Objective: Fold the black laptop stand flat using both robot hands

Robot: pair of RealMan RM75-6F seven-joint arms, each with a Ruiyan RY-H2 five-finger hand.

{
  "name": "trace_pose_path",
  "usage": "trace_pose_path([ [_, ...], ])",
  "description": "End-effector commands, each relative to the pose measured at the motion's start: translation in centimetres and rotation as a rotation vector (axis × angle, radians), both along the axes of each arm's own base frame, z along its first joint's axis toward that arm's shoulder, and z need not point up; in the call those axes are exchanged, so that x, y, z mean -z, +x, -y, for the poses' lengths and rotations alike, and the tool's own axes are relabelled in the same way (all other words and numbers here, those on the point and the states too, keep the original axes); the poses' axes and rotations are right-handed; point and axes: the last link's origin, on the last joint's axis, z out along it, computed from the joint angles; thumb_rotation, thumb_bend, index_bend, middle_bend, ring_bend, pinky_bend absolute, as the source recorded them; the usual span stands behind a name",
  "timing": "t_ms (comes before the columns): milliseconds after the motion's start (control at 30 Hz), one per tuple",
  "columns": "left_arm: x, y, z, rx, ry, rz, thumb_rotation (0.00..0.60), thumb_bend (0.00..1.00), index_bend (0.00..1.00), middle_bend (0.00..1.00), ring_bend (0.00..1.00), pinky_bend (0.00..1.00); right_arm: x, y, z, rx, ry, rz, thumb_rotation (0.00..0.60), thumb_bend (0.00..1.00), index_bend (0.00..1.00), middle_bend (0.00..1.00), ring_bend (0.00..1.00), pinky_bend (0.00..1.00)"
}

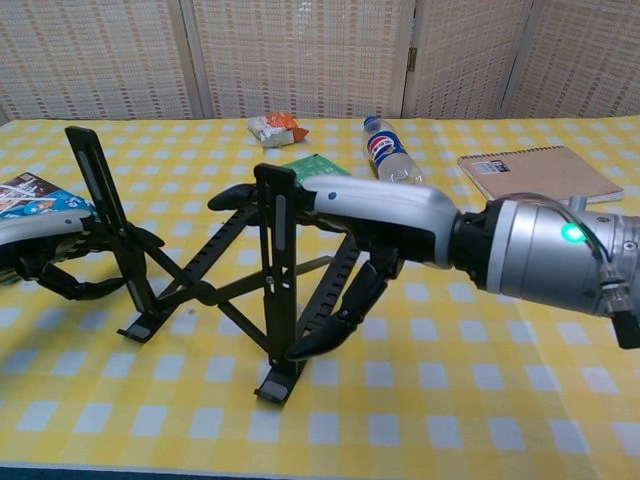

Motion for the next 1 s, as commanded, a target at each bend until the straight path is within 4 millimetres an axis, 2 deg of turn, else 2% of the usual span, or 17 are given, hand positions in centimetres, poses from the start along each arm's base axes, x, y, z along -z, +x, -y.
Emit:
trace_pose_path([
  [33,0.2,0.03,0.07,0.001,0.0,0.005,0.6,0.5,0.49,0.15,0.0,0.0,0.08,0.05,0.02,-0.001,0.0,-0.002,0.591,0.07,0.0,0.0,0.0,0.0],
  [1000,0.99,0.23,0.6,0.0,-0.047,0.047,0.6,0.5,0.47,0.15,0.0,0.0,0.58,0.43,-0.16,-0.003,0.009,-0.018,0.59,0.07,0.0,0.0,0.0,0.0],
])
